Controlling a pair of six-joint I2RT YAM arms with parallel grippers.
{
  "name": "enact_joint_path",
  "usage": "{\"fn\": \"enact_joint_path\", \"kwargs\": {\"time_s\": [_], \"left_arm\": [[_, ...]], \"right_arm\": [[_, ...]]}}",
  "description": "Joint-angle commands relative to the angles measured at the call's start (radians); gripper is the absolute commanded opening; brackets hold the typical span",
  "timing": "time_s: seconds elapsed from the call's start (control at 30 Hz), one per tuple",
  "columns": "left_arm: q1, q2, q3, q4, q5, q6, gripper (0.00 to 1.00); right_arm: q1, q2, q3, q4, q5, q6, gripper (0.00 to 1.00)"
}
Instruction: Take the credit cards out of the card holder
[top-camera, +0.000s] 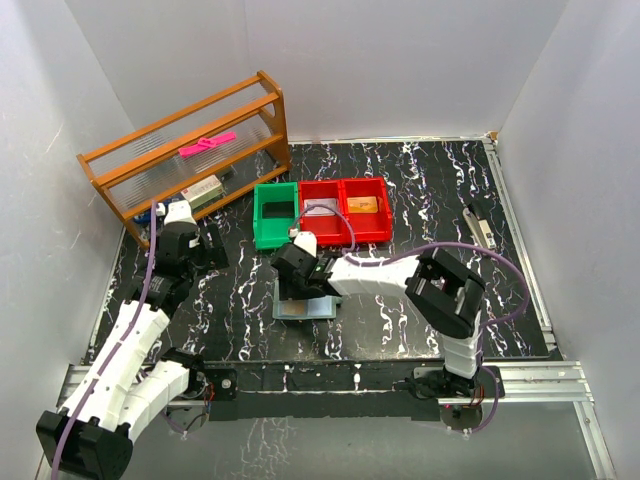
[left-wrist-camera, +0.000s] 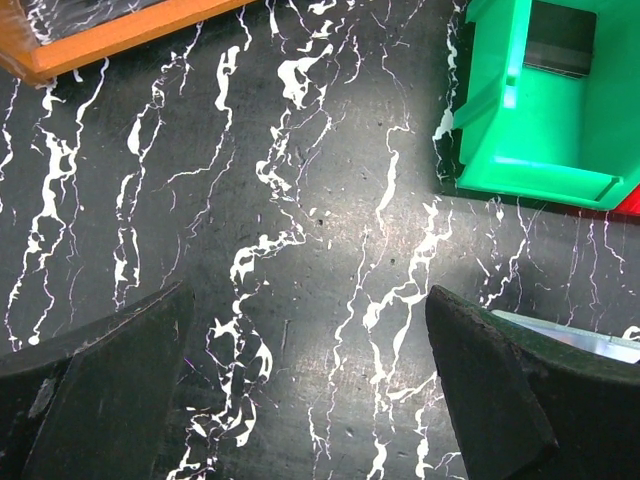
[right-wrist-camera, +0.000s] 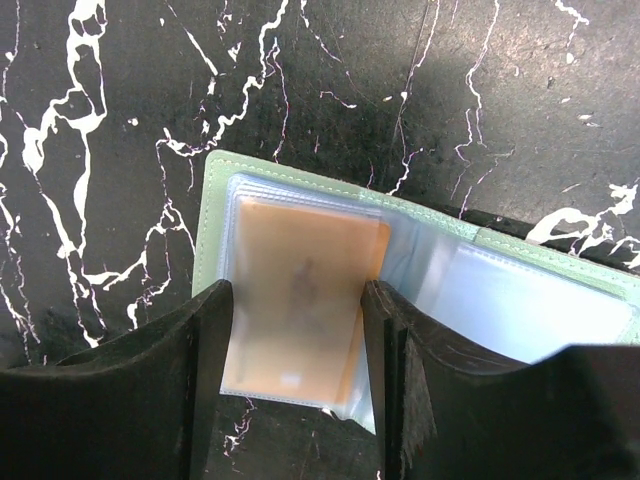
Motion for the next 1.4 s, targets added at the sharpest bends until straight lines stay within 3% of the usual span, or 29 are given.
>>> {"fn": "enact_joint_path", "kwargs": {"time_s": [0.0,0.13,0.27,0.4,0.57,0.73,0.87,1.07,1.2,1.37], "left_arm": [[0.004,0.003,0.0,0.004,0.042,0.01,0.98],[0.004,0.022,0.014,-0.013,0.172,-0.04,0.99],[0.004,0.063,0.007,0.031,0.485,-0.125,0.96],[0.004,0.104,-0.068,0.17,0.76,-0.221,0.87],[-0.013,0.169,-0.147,0.251,0.879,-0.272,0.81],[-0.039,0.212,-0.18,0.207,0.826,-0.283,0.7],[-0.04,0.074,-0.193,0.154,0.658,-0.334,0.72],[-0.042,-0.113,-0.19,0.084,0.465,-0.399,0.74],[-0.042,-0.12,-0.173,0.054,0.441,-0.386,0.76],[-0.042,-0.087,-0.174,0.057,0.459,-0.385,0.76]], "right_arm": [[-0.018,-0.006,-0.083,0.075,-0.109,0.036,0.43],[-0.059,-0.05,-0.162,0.173,-0.198,0.045,0.43],[-0.095,-0.089,-0.264,0.31,-0.304,0.061,0.44],[-0.105,-0.096,-0.295,0.324,-0.313,0.077,0.44],[-0.107,-0.114,-0.309,0.317,-0.294,0.078,0.44],[-0.106,-0.115,-0.277,0.252,-0.252,0.068,0.49],[-0.099,-0.127,-0.233,0.176,-0.189,0.044,0.59],[-0.036,-0.042,-0.078,0.0,-0.065,0.012,0.63],[-0.012,0.035,0.013,-0.11,0.005,0.029,0.63],[-0.011,0.059,0.016,-0.127,0.012,0.058,0.64]]}}
